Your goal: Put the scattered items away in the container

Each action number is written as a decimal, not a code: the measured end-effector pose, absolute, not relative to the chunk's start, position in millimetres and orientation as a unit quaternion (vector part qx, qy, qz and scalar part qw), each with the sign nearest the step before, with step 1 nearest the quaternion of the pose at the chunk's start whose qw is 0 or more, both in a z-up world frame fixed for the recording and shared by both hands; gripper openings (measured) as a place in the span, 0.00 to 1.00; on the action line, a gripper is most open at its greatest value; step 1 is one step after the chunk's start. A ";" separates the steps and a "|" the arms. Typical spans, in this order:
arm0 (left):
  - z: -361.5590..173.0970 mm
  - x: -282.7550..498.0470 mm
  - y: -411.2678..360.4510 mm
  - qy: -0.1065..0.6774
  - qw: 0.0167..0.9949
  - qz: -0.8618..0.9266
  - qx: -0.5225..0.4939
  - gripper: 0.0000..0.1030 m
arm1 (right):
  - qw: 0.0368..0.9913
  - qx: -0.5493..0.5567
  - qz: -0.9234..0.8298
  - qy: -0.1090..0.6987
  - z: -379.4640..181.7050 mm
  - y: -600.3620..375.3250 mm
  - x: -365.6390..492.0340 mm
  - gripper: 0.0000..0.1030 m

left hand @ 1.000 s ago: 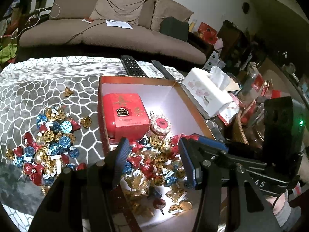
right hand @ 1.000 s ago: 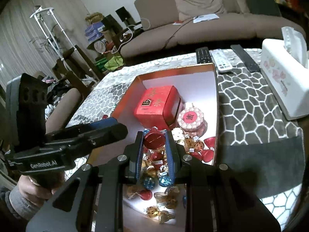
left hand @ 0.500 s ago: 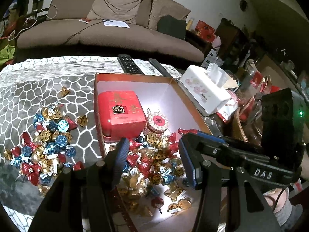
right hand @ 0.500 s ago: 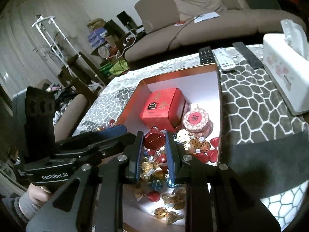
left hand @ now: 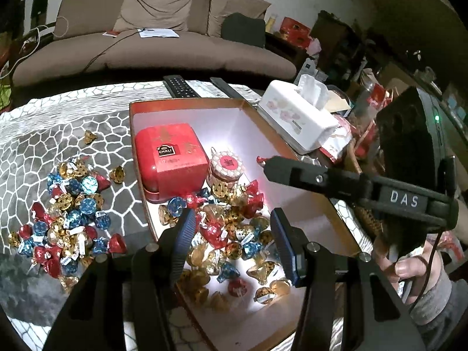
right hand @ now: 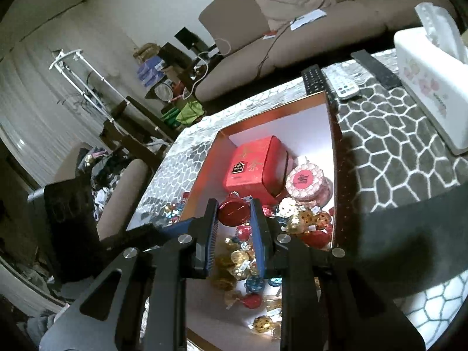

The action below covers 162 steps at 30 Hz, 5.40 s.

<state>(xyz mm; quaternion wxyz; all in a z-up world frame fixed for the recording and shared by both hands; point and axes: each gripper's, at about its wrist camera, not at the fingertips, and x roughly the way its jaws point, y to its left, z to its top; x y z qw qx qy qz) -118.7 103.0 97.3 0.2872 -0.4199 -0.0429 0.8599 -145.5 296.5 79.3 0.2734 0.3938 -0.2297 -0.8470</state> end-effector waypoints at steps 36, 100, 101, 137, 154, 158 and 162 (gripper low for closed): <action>104.6 -97.7 100.3 -0.027 0.282 0.860 -0.425 0.52 | 0.228 0.388 -0.874 -0.182 107.4 307.9 -119.2 0.24; 20.9 -138.8 -108.4 -0.096 0.133 0.890 -0.424 0.17 | 0.189 0.440 -0.878 0.003 21.6 41.8 -97.8 0.19; 21.6 -138.1 -110.3 -0.101 0.134 0.891 -0.423 0.17 | 0.192 0.440 -0.877 0.001 23.8 43.3 -95.3 0.19; 32.7 -108.4 -97.7 -0.072 0.104 0.898 -0.422 0.21 | 0.228 0.425 -0.875 -0.043 54.9 69.5 -51.1 0.19; 98.7 -39.5 -73.6 -0.062 0.101 0.920 -0.374 0.21 | 0.224 0.397 -0.890 -0.032 106.0 84.4 -17.2 0.19; 99.4 -39.1 -70.4 -0.062 0.099 0.919 -0.377 0.21 | 0.226 0.397 -0.889 -0.032 110.1 87.5 -16.0 0.19; 86.1 -44.7 -67.2 -0.051 0.088 0.915 -0.390 0.21 | 0.229 0.410 -0.882 -0.030 99.4 81.8 -25.0 0.19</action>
